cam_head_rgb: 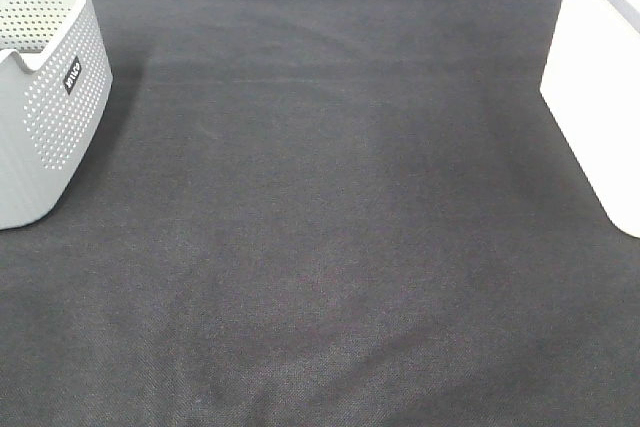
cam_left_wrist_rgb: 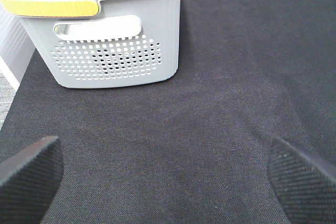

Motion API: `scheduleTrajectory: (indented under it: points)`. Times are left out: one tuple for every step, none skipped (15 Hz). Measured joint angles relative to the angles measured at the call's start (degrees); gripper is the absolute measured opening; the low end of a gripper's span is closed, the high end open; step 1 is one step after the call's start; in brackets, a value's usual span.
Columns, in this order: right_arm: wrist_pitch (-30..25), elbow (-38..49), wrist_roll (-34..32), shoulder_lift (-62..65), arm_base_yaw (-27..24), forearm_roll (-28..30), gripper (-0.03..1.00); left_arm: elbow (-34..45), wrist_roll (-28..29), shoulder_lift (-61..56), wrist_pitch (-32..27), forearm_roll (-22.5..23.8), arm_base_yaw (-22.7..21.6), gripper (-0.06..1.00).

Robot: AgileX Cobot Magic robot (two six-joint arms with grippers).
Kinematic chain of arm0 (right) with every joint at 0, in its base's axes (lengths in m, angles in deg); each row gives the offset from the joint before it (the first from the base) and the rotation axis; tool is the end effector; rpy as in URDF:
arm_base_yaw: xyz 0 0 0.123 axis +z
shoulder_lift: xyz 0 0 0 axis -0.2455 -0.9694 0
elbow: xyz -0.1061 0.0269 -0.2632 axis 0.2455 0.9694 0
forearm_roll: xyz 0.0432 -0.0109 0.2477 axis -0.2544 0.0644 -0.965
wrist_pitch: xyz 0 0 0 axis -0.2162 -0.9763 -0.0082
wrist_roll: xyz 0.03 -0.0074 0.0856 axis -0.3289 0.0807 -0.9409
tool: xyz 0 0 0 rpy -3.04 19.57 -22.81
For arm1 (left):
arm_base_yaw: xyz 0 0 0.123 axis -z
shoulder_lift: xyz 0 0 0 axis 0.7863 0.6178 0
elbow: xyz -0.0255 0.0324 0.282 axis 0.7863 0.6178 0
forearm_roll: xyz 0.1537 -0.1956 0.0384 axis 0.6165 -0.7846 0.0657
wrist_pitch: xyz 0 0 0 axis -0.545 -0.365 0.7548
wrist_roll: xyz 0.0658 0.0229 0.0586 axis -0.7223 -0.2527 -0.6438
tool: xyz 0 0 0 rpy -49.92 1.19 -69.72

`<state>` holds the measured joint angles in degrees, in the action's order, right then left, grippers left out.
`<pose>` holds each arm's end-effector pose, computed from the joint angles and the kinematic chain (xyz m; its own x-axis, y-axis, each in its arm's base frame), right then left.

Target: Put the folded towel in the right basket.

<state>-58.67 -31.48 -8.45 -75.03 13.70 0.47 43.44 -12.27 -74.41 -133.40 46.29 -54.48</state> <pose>-0.0025 0.0019 0.2613 -0.5299 -0.0099 -0.8480 -0.0162 0.9999 -0.0015 -0.0069 -0.0043 0.2808 -0.4291 0.0313 -0.9027 0.0150 0.9995 0.0276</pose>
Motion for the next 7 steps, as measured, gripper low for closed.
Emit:
scheduleTrajectory:
  points:
    - [0.0, 0.0, 0.0, 0.0, 0.0, 0.0, 0.97, 0.0, 0.0, 0.0, 0.0, 0.0, 0.0, 0.99]
    - [0.0, 0.0, 0.0, 0.0, 0.0, 0.0, 0.97, 0.0, 0.0, 0.0, 0.0, 0.0, 0.0, 0.99]
    - [0.0, 0.0, 0.0, 0.0, 0.0, 0.0, 0.97, 0.0, 0.0, 0.0, 0.0, 0.0, 0.0, 0.99]
    - [0.0, 0.0, 0.0, 0.0, 0.0, 0.0, 0.97, 0.0, 0.0, 0.0, 0.0, 0.0, 0.0, 0.99]
    - [0.0, 0.0, 0.0, 0.0, 0.0, 0.0, 0.97, 0.0, 0.0, 0.0, 0.0, 0.0, 0.0, 0.99]
    - [0.0, 0.0, 0.0, 0.0, 0.0, 0.0, 0.97, 0.0, 0.0, 0.0, 0.0, 0.0, 0.0, 0.99]
    - [0.0, 0.0, 0.0, 0.0, 0.0, 0.0, 0.97, 0.0, 0.0, 0.0, 0.0, 0.0, 0.0, 0.99]
